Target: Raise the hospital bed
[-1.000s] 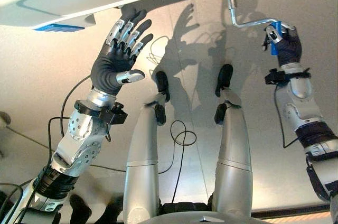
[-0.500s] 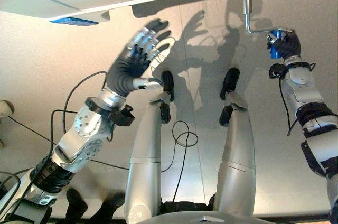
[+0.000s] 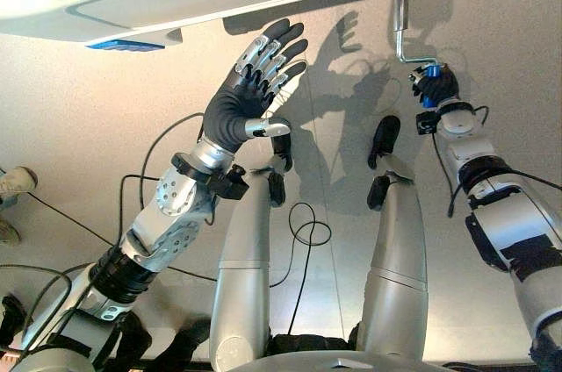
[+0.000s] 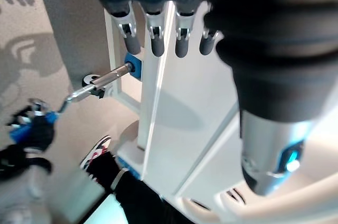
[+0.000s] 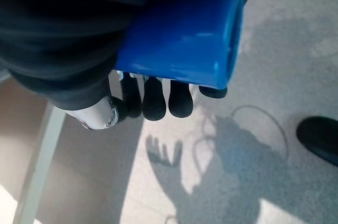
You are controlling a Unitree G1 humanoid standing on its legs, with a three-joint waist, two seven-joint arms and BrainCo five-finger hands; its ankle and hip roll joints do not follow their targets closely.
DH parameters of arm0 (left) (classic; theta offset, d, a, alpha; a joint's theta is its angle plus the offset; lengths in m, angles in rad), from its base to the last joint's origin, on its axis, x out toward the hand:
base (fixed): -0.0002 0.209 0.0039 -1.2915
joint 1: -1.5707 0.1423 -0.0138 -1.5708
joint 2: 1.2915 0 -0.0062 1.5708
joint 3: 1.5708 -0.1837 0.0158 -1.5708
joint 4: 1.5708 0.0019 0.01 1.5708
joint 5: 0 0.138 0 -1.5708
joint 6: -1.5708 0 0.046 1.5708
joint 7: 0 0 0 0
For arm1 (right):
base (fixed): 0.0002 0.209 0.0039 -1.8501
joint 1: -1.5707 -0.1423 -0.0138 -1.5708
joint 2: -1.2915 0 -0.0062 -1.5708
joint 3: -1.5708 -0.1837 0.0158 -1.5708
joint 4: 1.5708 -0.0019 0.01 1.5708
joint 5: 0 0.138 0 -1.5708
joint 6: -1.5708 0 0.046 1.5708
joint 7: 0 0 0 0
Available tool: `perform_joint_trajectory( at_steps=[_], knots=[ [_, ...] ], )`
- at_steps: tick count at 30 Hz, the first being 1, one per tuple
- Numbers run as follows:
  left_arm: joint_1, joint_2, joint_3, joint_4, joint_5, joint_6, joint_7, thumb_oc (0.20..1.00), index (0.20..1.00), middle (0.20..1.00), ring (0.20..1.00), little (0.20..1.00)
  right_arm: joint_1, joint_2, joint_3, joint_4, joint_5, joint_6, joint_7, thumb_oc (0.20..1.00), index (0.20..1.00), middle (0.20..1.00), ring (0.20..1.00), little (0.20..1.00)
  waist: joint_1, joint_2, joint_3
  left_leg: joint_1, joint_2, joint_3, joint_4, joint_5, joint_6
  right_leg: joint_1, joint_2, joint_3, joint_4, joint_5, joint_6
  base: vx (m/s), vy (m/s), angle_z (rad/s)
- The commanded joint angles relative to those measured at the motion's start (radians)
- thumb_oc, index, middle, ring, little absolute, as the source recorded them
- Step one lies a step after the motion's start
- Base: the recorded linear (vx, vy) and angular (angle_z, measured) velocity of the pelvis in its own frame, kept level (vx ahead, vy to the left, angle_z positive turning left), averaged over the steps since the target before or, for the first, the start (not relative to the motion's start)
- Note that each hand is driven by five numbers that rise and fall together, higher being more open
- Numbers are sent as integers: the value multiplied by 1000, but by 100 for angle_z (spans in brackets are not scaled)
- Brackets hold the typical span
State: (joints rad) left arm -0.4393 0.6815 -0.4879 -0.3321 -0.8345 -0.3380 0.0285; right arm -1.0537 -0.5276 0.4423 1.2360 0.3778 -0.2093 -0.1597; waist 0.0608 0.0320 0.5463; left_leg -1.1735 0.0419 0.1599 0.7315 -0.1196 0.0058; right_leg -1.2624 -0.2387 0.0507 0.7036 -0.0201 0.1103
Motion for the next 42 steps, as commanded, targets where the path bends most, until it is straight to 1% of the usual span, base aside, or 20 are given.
perform_joint_trajectory(
  at_steps=[1, 6, 11, 12, 13, 14, 18, 19, 21, 23, 24, 25, 26, 27, 29, 31, 32, 35, 40, 42],
  knots=[
    [17, -72, 54, -66, 73, -33, 13, 1000, 1000, 1000, 1000, 1000, 79, 45, 76, 63, -70, 79, 14, 200, 200, 200, 200, 200, -21, 102, -26, -6, -1, -84, -148, 147, -77, 7, 29, -93, 62, 9, -1, 0, 0, 0],
    [28, -98, 73, -58, 78, -24, 41, 1000, 1000, 1000, 1000, 1000, 92, 145, 109, -12, -96, 82, 18, 200, 200, 200, 200, 200, -28, 93, -26, -8, -1, -83, -149, 150, -77, 8, 30, -91, 55, 13, -3, 0, 0, 0],
    [29, -100, 76, -54, 74, -22, 49, 1000, 1000, 1000, 1000, 1000, 115, 170, 101, -52, -75, 75, 16, 200, 200, 200, 200, 200, -33, 89, -26, -1, -3, -83, -156, 152, -74, 17, 29, -89, 47, 16, -1, -3, 5, 1],
    [33, -105, 76, -50, 72, -23, 47, 1000, 1000, 1000, 1000, 1000, 127, 169, 98, -71, -60, 69, 23, 278, 278, 278, 278, 278, -33, 87, -26, 4, -4, -82, -157, 152, -75, 27, 25, -91, 41, 18, 0, 0, 0, 0],
    [35, -105, 75, -42, 73, -23, 48, 1000, 1000, 1000, 1000, 1000, 130, 167, 93, -77, -49, 67, 22, 906, 906, 906, 906, 906, -33, 86, -26, 7, -5, -82, -158, 152, -75, 31, 23, -92, 39, 19, 1, -28, 13, 3],
    [36, -107, 72, -28, 77, -24, 52, 1000, 1000, 1000, 1000, 1000, 137, 163, 84, -83, -35, 63, 18, 1000, 1000, 1000, 1000, 1000, -33, 85, -26, 10, -6, -81, -158, 153, -75, 35, 23, -92, 34, 20, 1, 0, 0, 0],
    [71, -115, 88, 58, 177, -28, 96, 1000, 1000, 1000, 1000, 1000, 172, 150, 74, -127, -26, 49, 8, 1000, 1000, 1000, 1000, 1000, -31, 82, -26, 31, -4, -83, -168, 153, -74, 61, 20, -96, 19, 23, 3, -24, 9, 2],
    [91, -140, 87, 223, 284, -25, 157, 1000, 1000, 1000, 1000, 1000, 196, 138, 63, -166, -9, 27, 4, 1000, 1000, 1000, 1000, 1000, -30, 79, -26, 50, -1, -82, -178, 156, -75, 83, 17, -97, 6, 27, 5, -50, 14, 0],
    [135, -178, 98, 429, 378, -6, 188, 1000, 1000, 1000, 1000, 1000, 228, 120, 58, -203, 5, 8, 16, 1000, 1000, 1000, 1000, 1000, -27, 75, -26, 75, 2, -82, -190, 161, -75, 114, 12, -101, -8, 29, 6, -61, 18, -3],
    [141, -192, 90, 506, 403, -9, 192, 1000, 1000, 1000, 1000, 1000, 240, 110, 52, -222, 7, 3, 12, 1000, 1000, 1000, 1000, 1000, -27, 76, -26, 95, 0, -82, -200, 162, -74, 134, 12, -102, -18, 31, 7, -37, 21, -3],
    [158, -233, 85, 704, 488, 1, 200, 1000, 1000, 1000, 1000, 1000, 280, 110, 28, -239, 24, -16, 7, 1000, 1000, 1000, 1000, 1000, -29, 75, -26, 139, -2, -82, -221, 166, -70, 174, 10, -105, -36, 34, 9, 0, 0, 0],
    [157, -235, 83, 707, 489, -1, 200, 1000, 1000, 1000, 1000, 1000, 282, 110, 28, -240, 24, -16, 7, 1000, 1000, 1000, 1000, 1000, -29, 76, -26, 141, -2, -82, -223, 166, -70, 176, 10, -105, -37, 34, 9, -34, 36, 5],
    [162, -259, 89, 787, 502, -4, 202, 1000, 1000, 1000, 1000, 1000, 302, 111, 17, -250, 30, -23, 5, 1000, 1000, 1000, 1000, 1000, -31, 74, -26, 167, -5, -81, -233, 167, -67, 200, 10, -108, -47, 35, 9, -31, 18, 7],
    [161, -318, 90, 978, 535, 12, 211, 1000, 1000, 1000, 1000, 1000, 348, 121, -10, -241, 45, -38, -4, 1000, 1000, 1000, 1000, 1000, -35, 70, -26, 224, -9, -81, -257, 170, -64, 262, 6, -116, -74, 38, 10, -29, 16, 7],
    [160, -335, 88, 1043, 547, 8, 205, 1000, 1000, 1000, 1000, 1000, 372, 122, -31, -237, 60, -46, -6, 1000, 1000, 1000, 1000, 1000, -35, 70, -26, 252, -12, -83, -268, 169, -62, 293, 3, -120, -87, 38, 10, -19, 0, 5],
    [170, -396, 129, 1237, 514, 27, 180, 1000, 1000, 1000, 1000, 1000, 419, 129, -80, -172, 77, -51, -8, 1000, 1000, 1000, 1000, 1000, -35, 68, -26, 337, -22, -88, -293, 165, -57, 389, -8, -136, -121, 39, 11, -56, -13, 9],
    [168, -403, 146, 1284, 517, 28, 174, 1000, 1000, 1000, 1000, 1000, 434, 125, -105, -151, 81, -53, -11, 1000, 1000, 1000, 1000, 1000, -34, 70, -26, 351, -25, -88, -317, 199, -50, 412, -9, -147, -155, 74, 1, -77, -11, 15],
    [201, -413, 198, 1384, 521, 42, 151, 1000, 1000, 1000, 1000, 1000, 477, 100, -190, -88, 99, -53, -23, 1000, 1000, 1000, 1000, 1000, -32, 74, -26, 447, -29, -93, -339, 191, -49, 522, -19, -164, -196, 78, 2, -24, -28, 12],
    [230, -405, 223, 1415, 552, 38, 125, 1000, 1000, 1000, 1000, 1000, 546, 77, -281, -61, 113, -54, -41, 1000, 1000, 1000, 1000, 1000, -30, 67, -26, 596, -30, -103, -383, 182, -47, 677, -25, -183, -251, 80, 7, -3, -20, 11],
    [244, -403, 233, 1426, 562, 36, 112, 1000, 1000, 1000, 1000, 1000, 592, 76, -319, -41, 113, -52, -43, 1000, 1000, 1000, 1000, 1000, -28, 60, -50, 665, -30, -108, -413, 179, -48, 753, -26, -198, -288, 79, 9, 60, -63, 2]
  ],
)
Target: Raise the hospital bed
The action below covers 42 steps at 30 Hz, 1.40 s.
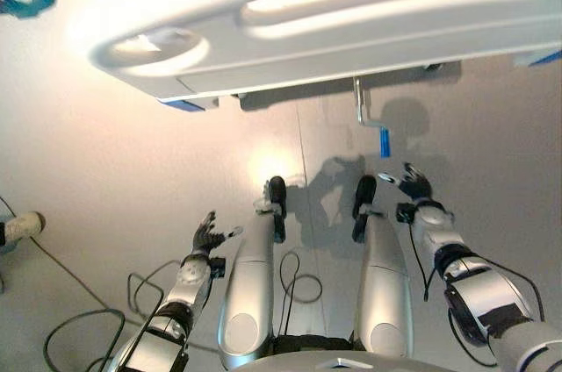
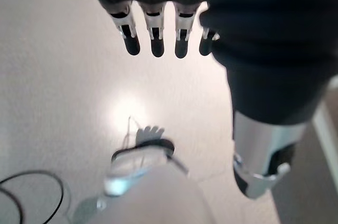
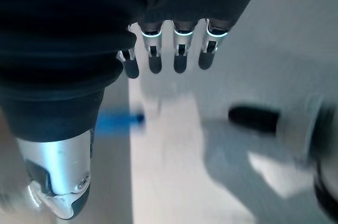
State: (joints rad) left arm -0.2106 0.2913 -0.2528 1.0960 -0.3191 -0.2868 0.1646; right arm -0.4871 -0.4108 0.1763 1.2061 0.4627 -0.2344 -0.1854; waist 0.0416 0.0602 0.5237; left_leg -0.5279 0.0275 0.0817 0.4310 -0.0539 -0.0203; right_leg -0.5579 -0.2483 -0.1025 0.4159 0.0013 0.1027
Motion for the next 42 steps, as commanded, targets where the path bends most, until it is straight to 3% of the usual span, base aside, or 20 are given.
perform_joint_trajectory(
  at_steps=[1, 3, 4, 5, 7, 8, 11, 16, 25, 42],
  knots=[
    [37, -7, 9, 3, 62, -15, -35, 1000, 1000, 1000, 1000, 1000, 89, -39, -87, 6, 18, -20, -13, 1000, 1000, 1000, 1000, 1000, -7, 25, -76, 93, -16, -40, -157, 117, -29, 131, -13, -66, -50, 58, 20, 142, -85, 9],
    [52, -4, 9, 4, 73, -17, -40, 1000, 1000, 1000, 1000, 1000, 121, -36, -97, 9, 11, -16, -10, 1000, 1000, 1000, 1000, 1000, -7, 21, -104, 136, -15, -44, -192, 125, -33, 177, -10, -81, -87, 65, 22, 131, -70, 13],
    [79, -4, 19, 17, 100, -17, -50, 1000, 1000, 1000, 1000, 1000, 192, -15, -117, 22, -8, -6, 5, 1000, 1000, 1000, 1000, 1000, -7, 10, -163, 226, -15, -50, -252, 127, -42, 270, -6, -105, -152, 67, 28, 103, -55, 9],
    [79, -4, 19, 17, 100, -17, -50, 1000, 1000, 1000, 1000, 1000, 193, -15, -117, 22, -8, -5, 5, 1000, 1000, 1000, 1000, 1000, -7, 10, -164, 226, -15, -51, -257, 132, -42, 271, -6, -107, -158, 72, 28, 158, -81, 8],
    [130, -2, 58, 67, 147, -9, -62, 1000, 1000, 1000, 1000, 1000, 291, 31, -118, 16, -54, 11, 36, 1000, 1000, 1000, 1000, 1000, -11, -15, -250, 328, -17, -59, -345, 142, -47, 377, 9, -129, -251, 86, 37, 189, -88, 10],
    [130, -2, 58, 67, 147, -9, -62, 1000, 1000, 1000, 1000, 1000, 292, 31, -118, 16, -54, 11, 36, 1000, 1000, 1000, 1000, 1000, -12, -15, -249, 329, -17, -59, -345, 143, -47, 378, 9, -130, -252, 86, 37, 186, -93, 6],
    [175, -13, 100, 120, 202, 6, -74, 1000, 1000, 1000, 1000, 1000, 370, 78, -98, 40, -120, 36, 64, 1000, 1000, 1000, 1000, 1000, -14, -41, -344, 431, -13, -51, -435, 156, -54, 476, 23, -138, -341, 102, 50, 177, -101, -5],
    [202, -33, 127, 140, 216, 16, -74, 1000, 1000, 1000, 1000, 1000, 426, 103, -91, 41, -155, 51, 86, 1000, 1000, 1000, 1000, 1000, -9, -57, -427, 507, -7, -44, -513, 163, -62, 551, 33, -141, -421, 123, 63, 94, -39, -5],
    [212, -33, 119, 143, 293, 15, -53, 1000, 1000, 1000, 1000, 1000, 457, 123, -52, 41, -224, 57, 87, 1000, 1000, 1000, 1000, 1000, 1, -72, -474, 546, 3, -38, -518, 145, -65, 610, 32, -143, -465, 136, 75, 12, -9, 1],
    [208, -68, 121, 169, 265, 31, -71, 1000, 1000, 1000, 1000, 1000, 460, 151, -4, 42, -277, 65, 90, 1000, 1000, 1000, 1000, 1000, 12, -82, -494, 600, 9, -36, -518, 117, -60, 674, 27, -153, -474, 109, 78, 44, -5, 2]
  ],
)
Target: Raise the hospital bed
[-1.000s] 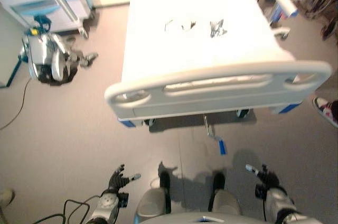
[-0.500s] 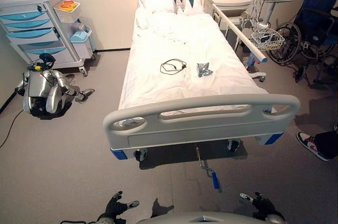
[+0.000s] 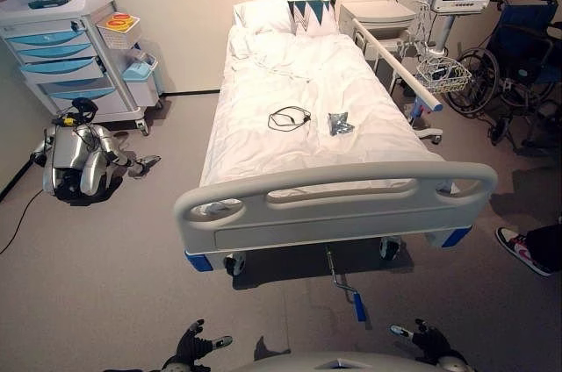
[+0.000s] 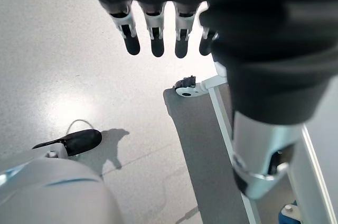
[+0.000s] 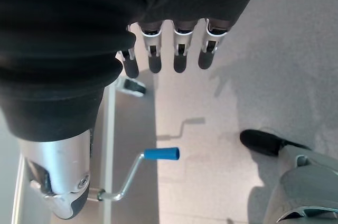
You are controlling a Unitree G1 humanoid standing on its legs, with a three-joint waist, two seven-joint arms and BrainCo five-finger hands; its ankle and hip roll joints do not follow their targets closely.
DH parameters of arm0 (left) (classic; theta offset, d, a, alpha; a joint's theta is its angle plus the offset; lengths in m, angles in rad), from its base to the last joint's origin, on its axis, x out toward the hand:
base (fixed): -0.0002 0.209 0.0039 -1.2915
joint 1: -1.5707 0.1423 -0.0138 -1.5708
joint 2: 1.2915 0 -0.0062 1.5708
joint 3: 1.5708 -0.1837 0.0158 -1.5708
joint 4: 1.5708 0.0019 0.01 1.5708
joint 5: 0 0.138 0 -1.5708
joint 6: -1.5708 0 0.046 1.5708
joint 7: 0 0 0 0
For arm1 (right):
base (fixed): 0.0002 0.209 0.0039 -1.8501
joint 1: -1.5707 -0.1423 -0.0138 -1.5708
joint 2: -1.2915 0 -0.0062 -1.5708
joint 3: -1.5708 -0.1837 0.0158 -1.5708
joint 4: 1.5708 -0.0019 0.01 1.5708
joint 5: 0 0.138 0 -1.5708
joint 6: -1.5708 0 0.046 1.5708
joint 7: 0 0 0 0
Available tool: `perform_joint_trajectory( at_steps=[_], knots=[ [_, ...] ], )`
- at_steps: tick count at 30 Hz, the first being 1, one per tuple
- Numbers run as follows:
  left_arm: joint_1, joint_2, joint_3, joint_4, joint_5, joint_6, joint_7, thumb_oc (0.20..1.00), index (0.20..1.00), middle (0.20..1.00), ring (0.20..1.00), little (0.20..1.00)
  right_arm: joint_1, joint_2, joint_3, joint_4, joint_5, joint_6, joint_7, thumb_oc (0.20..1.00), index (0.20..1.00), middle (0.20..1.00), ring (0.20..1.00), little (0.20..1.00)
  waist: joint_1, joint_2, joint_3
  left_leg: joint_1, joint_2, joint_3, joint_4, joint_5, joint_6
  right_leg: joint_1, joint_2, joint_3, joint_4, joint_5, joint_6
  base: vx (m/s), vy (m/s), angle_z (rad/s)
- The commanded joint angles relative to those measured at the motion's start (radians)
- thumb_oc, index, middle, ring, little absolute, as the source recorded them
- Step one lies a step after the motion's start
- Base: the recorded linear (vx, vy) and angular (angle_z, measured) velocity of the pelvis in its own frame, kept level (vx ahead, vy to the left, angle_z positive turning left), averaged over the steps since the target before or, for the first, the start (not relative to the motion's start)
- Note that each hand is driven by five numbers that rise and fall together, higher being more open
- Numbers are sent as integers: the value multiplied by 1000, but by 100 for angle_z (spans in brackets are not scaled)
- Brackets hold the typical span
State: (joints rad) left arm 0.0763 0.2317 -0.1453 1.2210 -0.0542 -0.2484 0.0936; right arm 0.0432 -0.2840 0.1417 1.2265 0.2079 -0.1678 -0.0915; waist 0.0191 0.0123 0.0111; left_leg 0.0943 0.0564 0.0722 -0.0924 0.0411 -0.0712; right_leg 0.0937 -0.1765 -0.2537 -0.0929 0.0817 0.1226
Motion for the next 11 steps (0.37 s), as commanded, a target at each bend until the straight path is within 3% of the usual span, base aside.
perform_joint_trajectory(
  at_steps=[1, 11],
  knots=[
    [-79, -8, 14, 44, 0, -7, 0, 1000, 1000, 1000, 1000, 1000, -70, 24, 31, 22, -22, -1, -4, 1000, 1000, 1000, 1000, 1000, 34, -34, 19, -22, -20, -27, 5, 22, -9, 23, -45, -2, 34, 29, 58, 41, -3, 1],
    [-84, -13, 1, 30, -21, -15, -5, 1000, 1000, 1000, 1000, 1000, -74, 29, 34, 33, -20, 1, -4, 1000, 1000, 1000, 1000, 1000, 37, -36, 17, -23, -23, -32, 5, 18, -6, 28, -46, -6, 29, 27, 60, 10, -2, 0]
  ],
)
